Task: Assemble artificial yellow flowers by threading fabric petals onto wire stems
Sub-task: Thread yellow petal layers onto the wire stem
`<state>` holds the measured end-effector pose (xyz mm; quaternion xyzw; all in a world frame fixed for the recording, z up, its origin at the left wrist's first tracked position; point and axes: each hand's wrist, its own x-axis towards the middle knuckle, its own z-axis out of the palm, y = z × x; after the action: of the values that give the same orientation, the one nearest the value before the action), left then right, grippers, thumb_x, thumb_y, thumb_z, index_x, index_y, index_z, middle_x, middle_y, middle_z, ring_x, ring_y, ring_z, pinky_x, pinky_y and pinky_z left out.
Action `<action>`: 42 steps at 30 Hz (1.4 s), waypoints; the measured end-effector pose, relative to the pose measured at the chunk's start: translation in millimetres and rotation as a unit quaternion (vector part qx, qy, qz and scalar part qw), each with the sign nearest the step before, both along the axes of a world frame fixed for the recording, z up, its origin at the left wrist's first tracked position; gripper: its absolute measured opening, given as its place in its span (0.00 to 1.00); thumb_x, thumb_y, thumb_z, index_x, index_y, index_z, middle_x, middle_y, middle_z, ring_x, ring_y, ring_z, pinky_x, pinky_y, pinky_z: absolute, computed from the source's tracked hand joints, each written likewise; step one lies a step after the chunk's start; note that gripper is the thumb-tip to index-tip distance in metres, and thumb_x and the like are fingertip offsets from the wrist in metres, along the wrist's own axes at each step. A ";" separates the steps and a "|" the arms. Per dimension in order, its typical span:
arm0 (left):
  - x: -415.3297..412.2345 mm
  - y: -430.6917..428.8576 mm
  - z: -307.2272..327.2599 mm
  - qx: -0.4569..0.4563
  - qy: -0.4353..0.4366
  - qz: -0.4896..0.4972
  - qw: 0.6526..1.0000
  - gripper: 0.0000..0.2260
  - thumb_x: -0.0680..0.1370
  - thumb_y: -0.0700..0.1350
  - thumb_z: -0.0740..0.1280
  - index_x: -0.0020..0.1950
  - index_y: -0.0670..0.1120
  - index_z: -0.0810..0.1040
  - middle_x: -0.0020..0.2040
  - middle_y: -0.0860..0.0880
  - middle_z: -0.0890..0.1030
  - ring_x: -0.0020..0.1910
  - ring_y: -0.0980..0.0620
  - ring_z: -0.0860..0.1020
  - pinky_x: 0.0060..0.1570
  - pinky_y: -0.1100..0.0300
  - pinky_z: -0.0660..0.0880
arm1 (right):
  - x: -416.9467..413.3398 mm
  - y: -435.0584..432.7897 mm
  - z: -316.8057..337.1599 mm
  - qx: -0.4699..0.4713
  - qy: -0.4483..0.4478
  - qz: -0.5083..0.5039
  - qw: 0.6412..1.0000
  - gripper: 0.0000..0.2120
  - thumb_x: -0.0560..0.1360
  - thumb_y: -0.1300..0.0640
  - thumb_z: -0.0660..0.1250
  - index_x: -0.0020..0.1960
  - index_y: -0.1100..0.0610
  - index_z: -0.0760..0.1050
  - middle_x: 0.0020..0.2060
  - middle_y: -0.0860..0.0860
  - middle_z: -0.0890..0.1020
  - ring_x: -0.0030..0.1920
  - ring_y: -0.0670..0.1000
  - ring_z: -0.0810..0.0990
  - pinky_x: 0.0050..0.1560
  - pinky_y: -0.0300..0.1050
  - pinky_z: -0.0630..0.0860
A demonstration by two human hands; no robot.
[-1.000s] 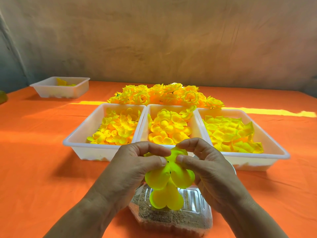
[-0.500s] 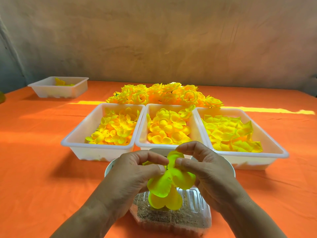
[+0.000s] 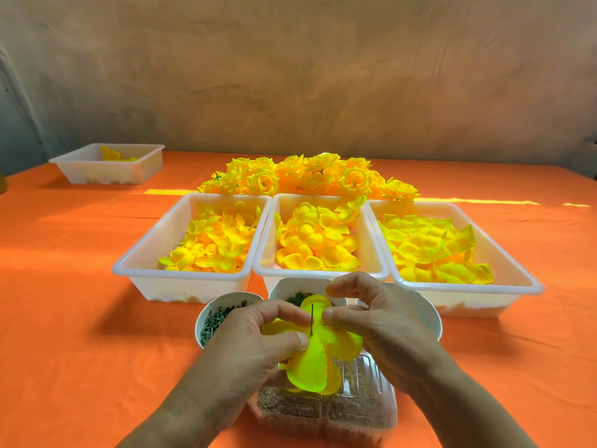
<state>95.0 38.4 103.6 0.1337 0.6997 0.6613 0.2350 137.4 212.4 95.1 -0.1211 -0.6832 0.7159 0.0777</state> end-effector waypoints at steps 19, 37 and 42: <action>-3.0 -11.0 -10.9 -0.183 0.144 -0.014 0.972 0.07 0.72 0.57 0.72 0.47 0.69 0.80 0.49 0.54 0.72 0.39 0.62 0.77 0.44 0.64 0.75 | -4.4 5.7 -14.3 0.119 -0.019 -0.005 0.993 0.13 0.68 0.60 0.77 0.46 0.43 0.80 0.39 0.45 0.83 0.36 0.42 0.80 0.34 0.37 0.73; -19.0 31.2 -36.8 -0.081 0.267 -0.100 0.955 0.11 0.66 0.64 0.71 0.39 0.59 0.85 0.49 0.64 0.79 0.51 0.65 0.78 0.48 0.72 0.71 | -12.9 19.3 -19.4 0.150 0.013 -0.082 0.985 0.07 0.72 0.57 0.71 0.48 0.47 0.78 0.41 0.45 0.83 0.37 0.36 0.79 0.33 0.28 0.70; -20.0 30.8 -48.2 -0.092 0.288 -0.098 0.948 0.16 0.69 0.67 0.66 0.41 0.58 0.85 0.47 0.65 0.83 0.58 0.69 0.75 0.55 0.70 0.68 | -14.3 18.5 -19.6 0.167 0.006 -0.073 0.983 0.07 0.73 0.56 0.71 0.49 0.46 0.78 0.43 0.45 0.82 0.40 0.36 0.80 0.36 0.29 0.72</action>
<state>75.0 69.2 55.4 0.3637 0.7792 0.5009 0.0985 123.2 230.9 75.4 -0.1517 -0.7819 0.5849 0.1534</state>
